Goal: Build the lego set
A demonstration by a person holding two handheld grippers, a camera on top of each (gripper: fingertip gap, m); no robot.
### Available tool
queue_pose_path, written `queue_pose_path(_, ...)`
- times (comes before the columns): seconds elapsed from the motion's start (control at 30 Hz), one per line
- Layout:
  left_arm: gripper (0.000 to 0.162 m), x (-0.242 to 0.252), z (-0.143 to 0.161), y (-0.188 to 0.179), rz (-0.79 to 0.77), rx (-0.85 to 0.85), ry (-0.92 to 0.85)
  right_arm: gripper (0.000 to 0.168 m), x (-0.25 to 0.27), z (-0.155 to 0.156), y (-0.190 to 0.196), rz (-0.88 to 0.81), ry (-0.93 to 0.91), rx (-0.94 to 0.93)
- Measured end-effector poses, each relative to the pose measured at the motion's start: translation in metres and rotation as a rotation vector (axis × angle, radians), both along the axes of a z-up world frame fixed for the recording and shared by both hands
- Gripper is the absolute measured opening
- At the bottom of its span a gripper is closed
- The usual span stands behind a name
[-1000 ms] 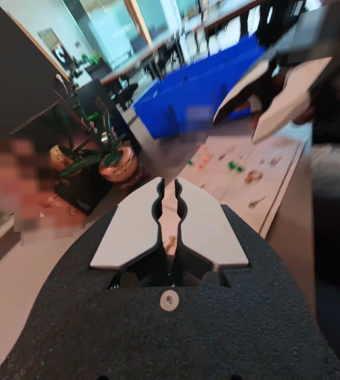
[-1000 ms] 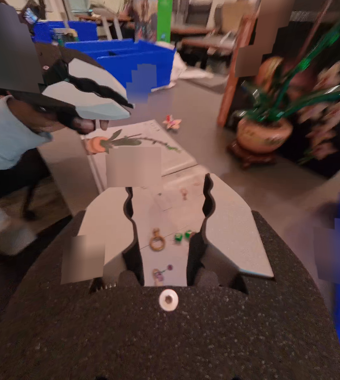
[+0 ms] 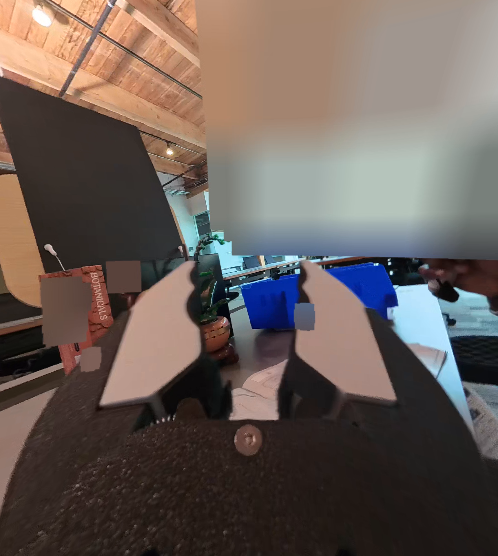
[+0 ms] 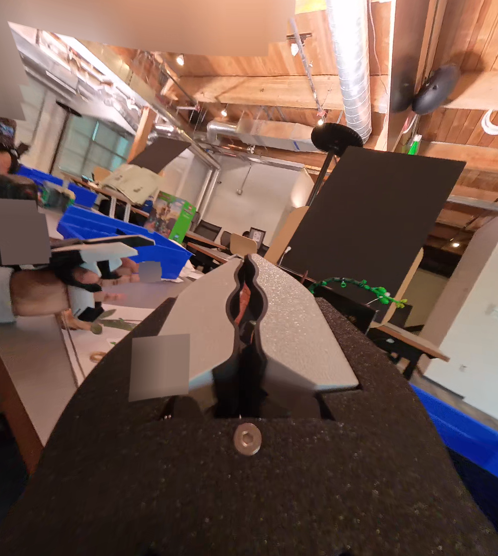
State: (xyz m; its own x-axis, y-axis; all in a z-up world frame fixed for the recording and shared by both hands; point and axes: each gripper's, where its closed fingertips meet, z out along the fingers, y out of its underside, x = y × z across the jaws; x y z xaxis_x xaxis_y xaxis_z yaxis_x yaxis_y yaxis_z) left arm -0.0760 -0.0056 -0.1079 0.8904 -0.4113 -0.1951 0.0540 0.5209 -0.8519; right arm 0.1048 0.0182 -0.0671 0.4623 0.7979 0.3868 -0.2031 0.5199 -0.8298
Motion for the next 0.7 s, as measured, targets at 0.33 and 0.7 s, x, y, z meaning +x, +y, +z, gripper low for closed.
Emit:
queue_pose_path(0.33, 0.111, -0.017, 0.007, 0.002, 0.118, 0.041, -0.043, 0.105, -0.027, -0.018, 0.006, 0.018, -0.126, -0.004)
queue_pose_path(0.7, 0.0, 0.007, -0.01, 0.0, 0.143, -0.015, 0.149, 0.021, -0.06, -0.074, 0.105, 0.007, -1.24, 0.078)
